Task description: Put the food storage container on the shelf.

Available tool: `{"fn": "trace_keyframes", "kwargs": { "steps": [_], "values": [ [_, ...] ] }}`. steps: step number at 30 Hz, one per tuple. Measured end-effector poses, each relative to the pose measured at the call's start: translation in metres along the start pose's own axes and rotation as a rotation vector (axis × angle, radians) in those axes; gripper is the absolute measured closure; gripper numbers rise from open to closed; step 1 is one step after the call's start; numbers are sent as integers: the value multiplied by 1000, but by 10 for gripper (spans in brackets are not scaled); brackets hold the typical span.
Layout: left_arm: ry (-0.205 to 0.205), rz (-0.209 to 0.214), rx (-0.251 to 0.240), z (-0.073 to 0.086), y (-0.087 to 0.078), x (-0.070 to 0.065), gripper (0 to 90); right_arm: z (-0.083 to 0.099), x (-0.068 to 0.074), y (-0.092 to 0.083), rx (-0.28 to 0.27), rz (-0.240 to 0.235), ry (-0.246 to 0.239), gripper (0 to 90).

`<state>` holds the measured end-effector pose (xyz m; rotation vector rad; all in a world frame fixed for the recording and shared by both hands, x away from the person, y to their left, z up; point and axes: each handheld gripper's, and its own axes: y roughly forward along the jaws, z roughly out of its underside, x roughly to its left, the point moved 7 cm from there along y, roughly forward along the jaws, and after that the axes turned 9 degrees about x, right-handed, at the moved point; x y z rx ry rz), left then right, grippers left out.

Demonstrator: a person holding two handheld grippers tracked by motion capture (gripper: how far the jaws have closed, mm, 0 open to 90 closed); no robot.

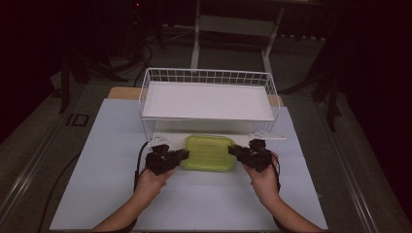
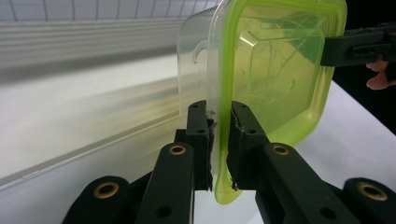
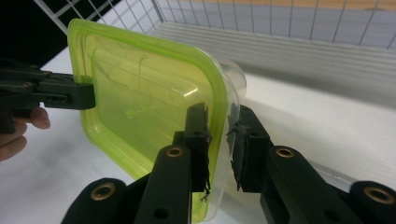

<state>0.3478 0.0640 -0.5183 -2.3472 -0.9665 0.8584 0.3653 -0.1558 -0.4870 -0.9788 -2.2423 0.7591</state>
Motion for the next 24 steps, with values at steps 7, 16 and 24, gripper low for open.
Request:
{"fn": "trace_keyframes", "kwargs": {
  "steps": [7,16,24],
  "values": [
    [-9,-8,16,0,14,11,806,1,-10,16,13,18,11,775],
    [-38,-4,-15,-4,25,24,805,-8,-19,30,-21,39,7,772],
    [-42,-20,-13,-6,35,29,805,-12,-27,40,-48,95,-9,759]
  ]
}}
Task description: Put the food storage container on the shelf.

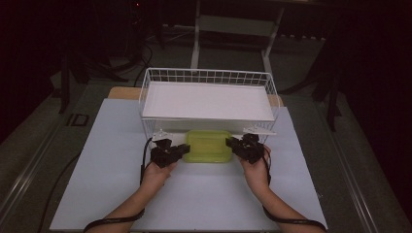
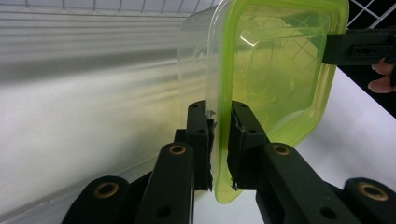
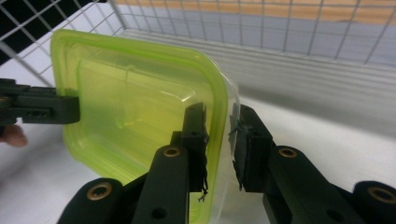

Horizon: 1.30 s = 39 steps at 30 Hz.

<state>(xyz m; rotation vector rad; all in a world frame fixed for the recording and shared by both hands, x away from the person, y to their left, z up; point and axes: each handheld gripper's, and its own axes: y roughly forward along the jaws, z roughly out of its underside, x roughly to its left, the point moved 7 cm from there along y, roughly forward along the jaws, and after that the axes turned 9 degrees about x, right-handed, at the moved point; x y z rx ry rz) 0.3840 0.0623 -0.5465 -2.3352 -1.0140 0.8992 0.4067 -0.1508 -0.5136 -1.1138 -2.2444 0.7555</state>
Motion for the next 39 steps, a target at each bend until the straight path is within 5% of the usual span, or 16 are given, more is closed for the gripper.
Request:
{"fn": "trace_keyframes", "kwargs": {
  "steps": [17,23,30,33,39],
  "values": [
    [-11,-12,-59,-10,5,7,763,-9,-10,13,-73,51,-35,732],
    [28,-45,-71,-16,11,10,703,-6,-13,19,-62,73,-12,679],
    [25,-80,-101,-18,16,13,630,0,-15,25,-48,65,21,609],
    [19,-94,-87,-18,19,14,573,0,-15,29,-33,128,-33,615],
    [18,-94,-92,-20,20,15,525,-2,-15,30,-46,138,-34,554]
  ]
}}
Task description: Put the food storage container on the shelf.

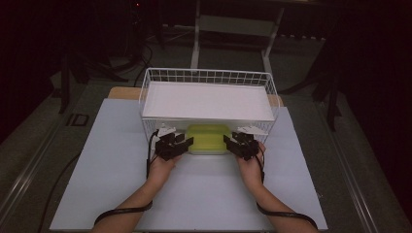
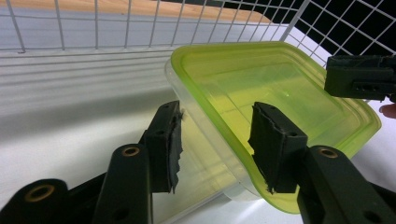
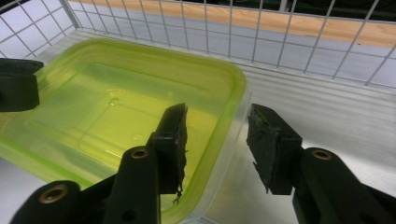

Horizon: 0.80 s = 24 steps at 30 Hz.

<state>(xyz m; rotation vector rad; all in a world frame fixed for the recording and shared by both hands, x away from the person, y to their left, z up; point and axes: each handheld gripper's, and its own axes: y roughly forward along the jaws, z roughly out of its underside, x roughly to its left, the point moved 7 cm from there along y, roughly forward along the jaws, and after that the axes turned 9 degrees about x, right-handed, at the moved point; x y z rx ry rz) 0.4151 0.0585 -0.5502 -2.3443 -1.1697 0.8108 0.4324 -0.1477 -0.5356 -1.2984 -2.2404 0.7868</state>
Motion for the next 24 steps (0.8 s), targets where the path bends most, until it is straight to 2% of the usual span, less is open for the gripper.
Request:
{"fn": "trace_keyframes", "kwargs": {
  "steps": [10,14,16,24],
  "values": [
    [18,-6,-27,-2,-15,4,492,-2,16,-15,-24,-18,-68,517],
    [28,11,-38,-1,-26,0,492,-1,21,-26,-29,-35,-64,514],
    [45,11,-37,0,-33,-2,492,-2,23,-30,-28,-44,-72,514],
    [71,52,-39,5,-58,-13,458,6,37,-46,-18,-105,-60,524]
  ]
}}
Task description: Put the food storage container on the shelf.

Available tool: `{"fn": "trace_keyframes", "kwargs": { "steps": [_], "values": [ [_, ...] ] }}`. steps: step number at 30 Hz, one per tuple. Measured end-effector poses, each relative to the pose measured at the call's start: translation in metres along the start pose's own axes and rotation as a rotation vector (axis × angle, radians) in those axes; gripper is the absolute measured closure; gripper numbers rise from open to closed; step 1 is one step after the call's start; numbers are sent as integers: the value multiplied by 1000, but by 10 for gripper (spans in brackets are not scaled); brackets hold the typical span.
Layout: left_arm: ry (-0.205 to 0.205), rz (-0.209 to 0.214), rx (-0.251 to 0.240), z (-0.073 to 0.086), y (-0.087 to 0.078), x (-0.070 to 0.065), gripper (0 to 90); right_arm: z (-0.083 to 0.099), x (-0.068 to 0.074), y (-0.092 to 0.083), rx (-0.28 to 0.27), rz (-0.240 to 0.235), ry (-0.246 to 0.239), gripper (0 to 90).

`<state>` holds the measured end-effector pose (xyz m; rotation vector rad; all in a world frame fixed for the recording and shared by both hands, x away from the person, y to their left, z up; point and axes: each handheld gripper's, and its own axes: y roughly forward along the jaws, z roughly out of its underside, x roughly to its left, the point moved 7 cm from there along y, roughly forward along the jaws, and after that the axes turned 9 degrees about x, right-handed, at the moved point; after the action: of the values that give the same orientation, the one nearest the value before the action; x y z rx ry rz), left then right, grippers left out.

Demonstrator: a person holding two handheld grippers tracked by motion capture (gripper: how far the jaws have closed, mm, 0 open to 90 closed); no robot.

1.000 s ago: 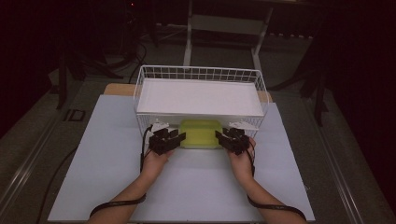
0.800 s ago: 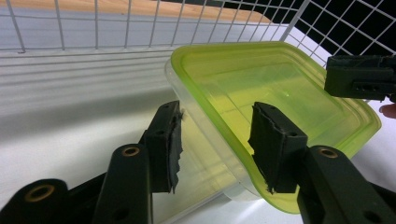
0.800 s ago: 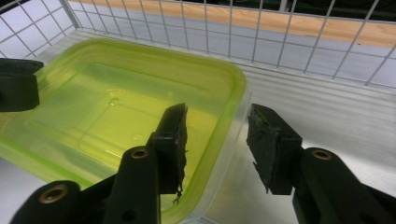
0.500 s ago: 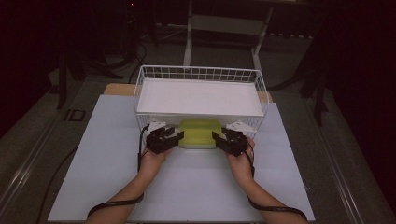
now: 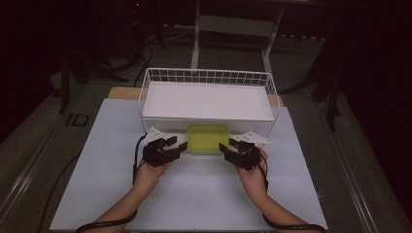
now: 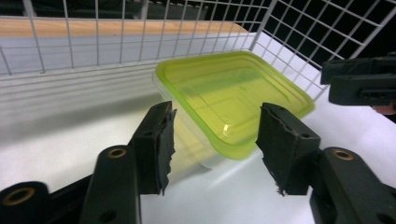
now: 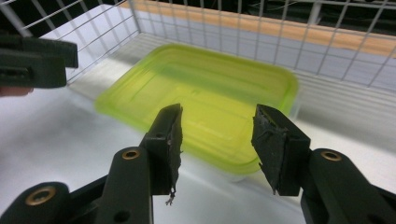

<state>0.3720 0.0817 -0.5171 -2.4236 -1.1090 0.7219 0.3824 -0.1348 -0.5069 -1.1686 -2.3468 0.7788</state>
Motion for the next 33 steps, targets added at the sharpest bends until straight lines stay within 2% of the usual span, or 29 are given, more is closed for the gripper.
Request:
{"fn": "trace_keyframes", "kwargs": {
  "steps": [5,9,10,11,12,14,16,20,22,25,33],
  "values": [
    [3,31,-2,5,-13,-6,449,6,10,-3,7,-23,-16,546],
    [-10,63,-7,9,-22,-11,397,11,17,-3,21,-52,-13,575],
    [-7,63,-6,11,-23,-12,387,14,19,-2,26,-49,-27,582],
    [4,90,-4,13,-25,-14,380,17,21,-1,29,-50,-33,590],
    [7,118,-6,15,-26,-15,354,20,22,1,36,-59,-34,607],
    [9,119,-3,20,-27,-16,309,25,25,5,56,-75,-29,622],
    [15,133,-3,25,-27,-17,237,30,28,9,73,-81,-40,701],
    [59,112,1,33,-25,-19,104,33,32,15,100,-85,-73,839],
    [63,98,-6,35,-24,-20,12,34,34,18,113,-78,-82,881],
    [79,75,11,37,-24,-22,12,33,35,21,114,-81,-80,898],
    [69,42,-18,38,-23,-20,12,28,32,34,116,-60,-74,900]
  ]
}}
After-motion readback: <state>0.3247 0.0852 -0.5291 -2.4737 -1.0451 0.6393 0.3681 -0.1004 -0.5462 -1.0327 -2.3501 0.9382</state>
